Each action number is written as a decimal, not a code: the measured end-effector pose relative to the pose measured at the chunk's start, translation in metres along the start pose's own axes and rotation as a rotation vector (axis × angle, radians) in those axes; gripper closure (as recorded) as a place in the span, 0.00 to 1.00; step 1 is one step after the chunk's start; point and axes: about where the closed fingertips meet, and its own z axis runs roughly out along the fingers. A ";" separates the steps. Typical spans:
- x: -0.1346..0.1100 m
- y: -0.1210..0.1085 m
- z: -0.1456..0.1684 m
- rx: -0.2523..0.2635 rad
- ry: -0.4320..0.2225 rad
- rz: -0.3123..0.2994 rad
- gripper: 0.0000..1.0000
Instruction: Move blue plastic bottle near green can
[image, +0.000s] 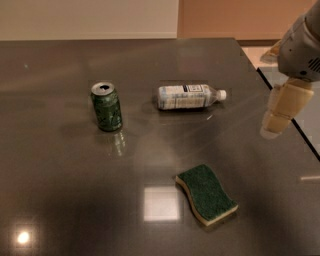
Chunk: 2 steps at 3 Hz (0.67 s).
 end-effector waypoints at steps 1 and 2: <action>-0.013 -0.022 0.019 -0.017 -0.043 -0.040 0.00; -0.028 -0.044 0.041 -0.043 -0.089 -0.084 0.00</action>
Offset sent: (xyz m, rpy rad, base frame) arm 0.0957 0.0382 -0.0379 0.1106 0.0238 0.1886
